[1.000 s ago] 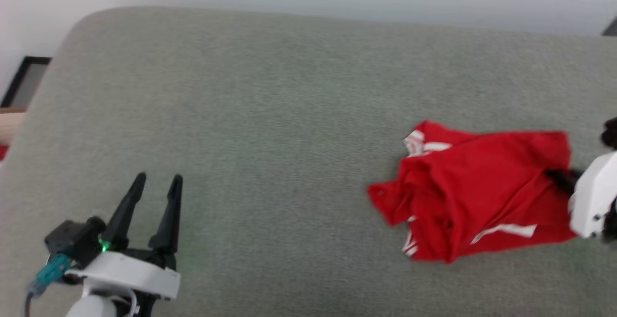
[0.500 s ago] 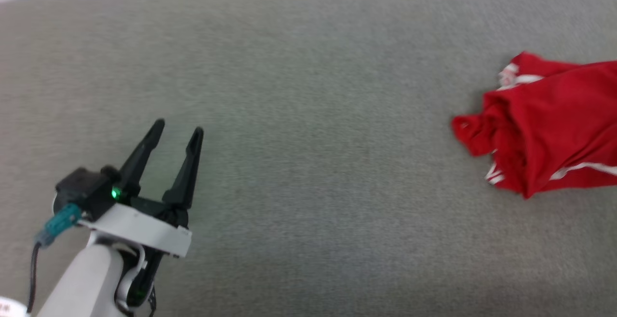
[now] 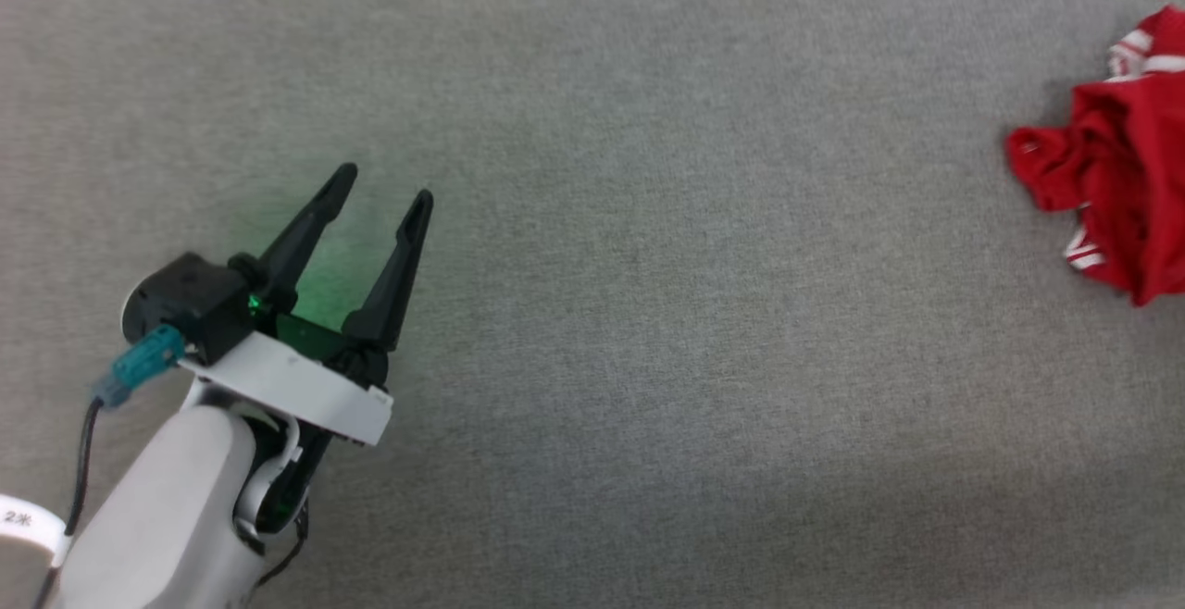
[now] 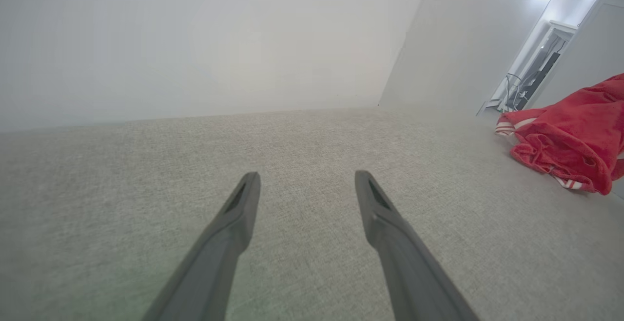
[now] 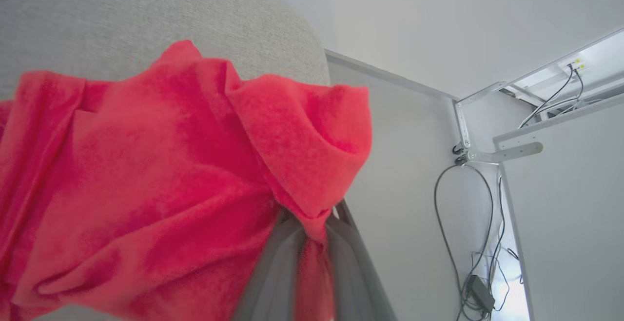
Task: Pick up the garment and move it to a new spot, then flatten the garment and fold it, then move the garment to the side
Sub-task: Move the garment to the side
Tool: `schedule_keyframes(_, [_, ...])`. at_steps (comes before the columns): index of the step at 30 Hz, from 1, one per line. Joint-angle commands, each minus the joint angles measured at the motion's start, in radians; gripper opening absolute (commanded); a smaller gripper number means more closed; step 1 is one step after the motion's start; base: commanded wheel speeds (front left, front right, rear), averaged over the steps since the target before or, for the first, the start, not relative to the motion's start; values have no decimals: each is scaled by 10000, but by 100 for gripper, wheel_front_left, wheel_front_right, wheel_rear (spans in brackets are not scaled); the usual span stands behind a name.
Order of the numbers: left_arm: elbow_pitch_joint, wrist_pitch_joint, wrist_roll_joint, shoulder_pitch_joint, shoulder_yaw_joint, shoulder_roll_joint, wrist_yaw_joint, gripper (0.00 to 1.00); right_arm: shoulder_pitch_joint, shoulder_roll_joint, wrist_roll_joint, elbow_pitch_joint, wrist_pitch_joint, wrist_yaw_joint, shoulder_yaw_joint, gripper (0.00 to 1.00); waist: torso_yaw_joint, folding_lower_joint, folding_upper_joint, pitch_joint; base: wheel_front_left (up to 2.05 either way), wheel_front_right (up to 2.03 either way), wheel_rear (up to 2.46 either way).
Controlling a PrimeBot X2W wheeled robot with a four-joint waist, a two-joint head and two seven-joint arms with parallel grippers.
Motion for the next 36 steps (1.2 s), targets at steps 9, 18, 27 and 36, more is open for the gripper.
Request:
schedule_keyframes(9, [22,-7,-224,-467,-320,155,-41,100,-683,-83,-1070,1509,-1136,-20,579,0,-52,0,0,677,0,0,0])
schedule_keyframes(18, [112,-5,-290,-619,-475,169,-35,100,-1247,825,-1472,3162,-1952,-19,650,0,211,0,0,854,0,0,0])
schedule_keyframes(27, [176,-2,-321,-364,-226,185,-35,100,-1857,1130,-1873,4027,-2480,-20,719,100,289,0,0,469,0,0,0])
schedule_keyframes(36, [150,-2,-250,364,364,89,-35,100,-2279,1159,-1442,3974,-2901,-20,1203,100,437,0,0,-444,0,0,0])
